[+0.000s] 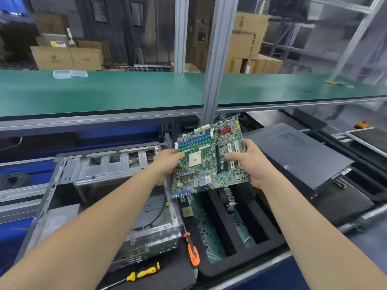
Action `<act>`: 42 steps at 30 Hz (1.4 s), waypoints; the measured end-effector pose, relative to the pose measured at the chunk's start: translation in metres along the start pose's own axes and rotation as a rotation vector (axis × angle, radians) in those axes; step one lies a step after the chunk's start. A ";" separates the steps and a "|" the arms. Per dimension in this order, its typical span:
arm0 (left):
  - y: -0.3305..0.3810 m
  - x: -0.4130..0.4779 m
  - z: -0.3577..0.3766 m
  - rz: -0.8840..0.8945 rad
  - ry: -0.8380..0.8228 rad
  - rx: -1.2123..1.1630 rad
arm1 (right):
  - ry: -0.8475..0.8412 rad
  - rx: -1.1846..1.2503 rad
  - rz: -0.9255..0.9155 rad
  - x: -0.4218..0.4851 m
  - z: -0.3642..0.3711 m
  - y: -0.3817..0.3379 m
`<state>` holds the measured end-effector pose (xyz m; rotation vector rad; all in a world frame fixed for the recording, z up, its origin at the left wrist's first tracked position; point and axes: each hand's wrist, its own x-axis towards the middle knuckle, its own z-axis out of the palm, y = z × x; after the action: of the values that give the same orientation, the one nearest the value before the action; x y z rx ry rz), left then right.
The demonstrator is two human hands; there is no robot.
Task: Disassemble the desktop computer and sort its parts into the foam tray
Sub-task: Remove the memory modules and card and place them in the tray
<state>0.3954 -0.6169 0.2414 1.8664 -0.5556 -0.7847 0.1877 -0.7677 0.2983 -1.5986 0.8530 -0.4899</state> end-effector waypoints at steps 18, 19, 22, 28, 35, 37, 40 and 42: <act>0.013 0.038 0.081 -0.178 -0.130 -0.346 | -0.231 -0.703 -0.093 0.079 0.018 0.032; 0.012 0.041 0.081 -0.186 -0.157 -0.372 | -0.241 -0.717 -0.082 0.081 0.024 0.037; 0.006 0.047 0.079 -0.226 -0.219 -0.424 | -0.256 -0.744 -0.046 0.083 0.042 0.049; -0.008 0.063 0.074 -0.274 -0.277 -0.405 | -0.237 -0.785 -0.025 0.088 0.061 0.063; -0.021 0.082 0.083 -0.305 -0.304 -0.348 | -0.196 -0.706 0.048 0.099 0.068 0.088; -0.022 0.090 0.083 -0.296 -0.291 -0.337 | -0.186 -0.687 0.031 0.111 0.069 0.091; -0.020 0.109 0.076 -0.270 -0.253 -0.315 | -0.178 -0.672 0.013 0.135 0.073 0.091; -0.017 0.123 0.072 -0.252 -0.219 -0.291 | -0.164 -0.640 0.005 0.153 0.077 0.092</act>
<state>0.4274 -0.7378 0.1712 1.6071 -0.3216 -1.1822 0.3183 -0.8356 0.1713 -2.1811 0.9408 -0.0700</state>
